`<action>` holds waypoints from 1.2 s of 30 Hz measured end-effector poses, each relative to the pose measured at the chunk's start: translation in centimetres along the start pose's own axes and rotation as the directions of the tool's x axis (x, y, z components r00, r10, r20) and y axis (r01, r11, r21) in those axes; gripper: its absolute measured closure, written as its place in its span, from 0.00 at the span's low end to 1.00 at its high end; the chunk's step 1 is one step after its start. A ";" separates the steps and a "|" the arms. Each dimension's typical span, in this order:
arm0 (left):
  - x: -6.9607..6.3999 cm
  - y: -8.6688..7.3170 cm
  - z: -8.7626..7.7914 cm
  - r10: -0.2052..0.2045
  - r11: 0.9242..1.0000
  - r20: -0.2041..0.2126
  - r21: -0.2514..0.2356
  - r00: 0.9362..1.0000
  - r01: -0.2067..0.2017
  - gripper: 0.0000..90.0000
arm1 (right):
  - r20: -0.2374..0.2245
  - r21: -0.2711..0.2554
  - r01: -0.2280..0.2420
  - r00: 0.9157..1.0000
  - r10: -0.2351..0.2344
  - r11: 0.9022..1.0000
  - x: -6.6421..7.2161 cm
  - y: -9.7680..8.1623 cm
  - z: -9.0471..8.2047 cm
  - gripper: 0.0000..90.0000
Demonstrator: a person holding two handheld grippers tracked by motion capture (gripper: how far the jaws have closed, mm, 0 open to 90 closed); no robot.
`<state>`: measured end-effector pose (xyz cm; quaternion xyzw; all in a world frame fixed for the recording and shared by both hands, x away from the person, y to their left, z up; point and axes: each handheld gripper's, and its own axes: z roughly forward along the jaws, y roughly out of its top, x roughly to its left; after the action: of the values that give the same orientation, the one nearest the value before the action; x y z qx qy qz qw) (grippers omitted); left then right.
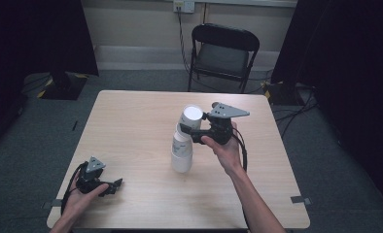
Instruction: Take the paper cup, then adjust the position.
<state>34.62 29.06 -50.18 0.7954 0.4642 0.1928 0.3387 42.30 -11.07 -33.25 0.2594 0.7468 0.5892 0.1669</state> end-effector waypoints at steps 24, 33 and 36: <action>-0.9 1.1 -2.2 0.008 0.989 0.070 -0.148 0.998 0.002 0.23 | 0.017 -0.026 0.003 1.000 -0.002 1.000 1.2 -1.8 -5.2 0.32; -2.6 2.3 -3.0 0.075 0.980 0.114 -0.194 0.991 -0.052 0.23 | -0.003 -0.014 -0.016 1.000 0.016 1.000 2.0 -3.1 -5.6 0.33; -3.4 2.7 -3.1 0.104 0.975 0.133 -0.210 0.986 -0.075 0.23 | -0.013 -0.007 -0.021 1.000 0.021 1.000 2.3 -3.3 -5.6 0.33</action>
<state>32.66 26.36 -46.03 0.7884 0.3800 0.1969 0.4419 36.69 -14.71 -34.95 0.2628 0.7428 0.5954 0.1570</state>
